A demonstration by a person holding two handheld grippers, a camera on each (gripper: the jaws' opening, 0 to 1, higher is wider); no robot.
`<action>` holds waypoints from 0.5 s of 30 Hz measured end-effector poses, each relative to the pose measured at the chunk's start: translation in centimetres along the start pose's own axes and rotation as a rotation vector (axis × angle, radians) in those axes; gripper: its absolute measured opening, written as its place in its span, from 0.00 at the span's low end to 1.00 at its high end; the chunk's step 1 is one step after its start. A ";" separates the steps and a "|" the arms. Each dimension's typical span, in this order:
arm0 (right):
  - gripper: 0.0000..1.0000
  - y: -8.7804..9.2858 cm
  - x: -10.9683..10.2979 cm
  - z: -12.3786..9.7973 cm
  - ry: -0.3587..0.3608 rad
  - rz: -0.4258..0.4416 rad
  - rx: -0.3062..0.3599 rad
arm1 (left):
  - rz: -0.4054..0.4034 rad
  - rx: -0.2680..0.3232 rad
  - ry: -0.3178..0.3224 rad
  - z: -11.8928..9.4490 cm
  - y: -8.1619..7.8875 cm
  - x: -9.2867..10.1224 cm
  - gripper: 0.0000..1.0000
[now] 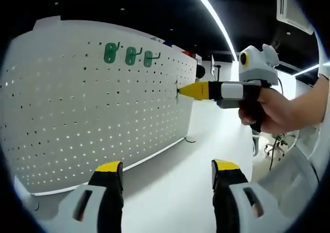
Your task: Insert the hook assembly into the mounting plate slot until the hook locks in place.
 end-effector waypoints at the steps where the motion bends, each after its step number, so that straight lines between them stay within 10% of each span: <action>1: 0.00 -0.3 0.4 0.1 0.009 0.005 0.004 | 0.002 -0.001 -0.002 -0.1 0.1 0.0 0.72; 15: 0.00 -3.6 5.6 1.0 0.108 0.002 0.052 | -0.012 -0.002 -0.037 -2.0 1.1 -1.0 0.71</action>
Point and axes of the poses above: the point that each gripper's makers call its tool centre point, and the gripper's own axes: z roughly forward along the fingers, x roughly to its right, y roughly out of its underside, the point moved 1 cm from there along -z, roughly backward along the fingers, and after that the axes turned 2 degrees about -y, right-handed, at the moved point
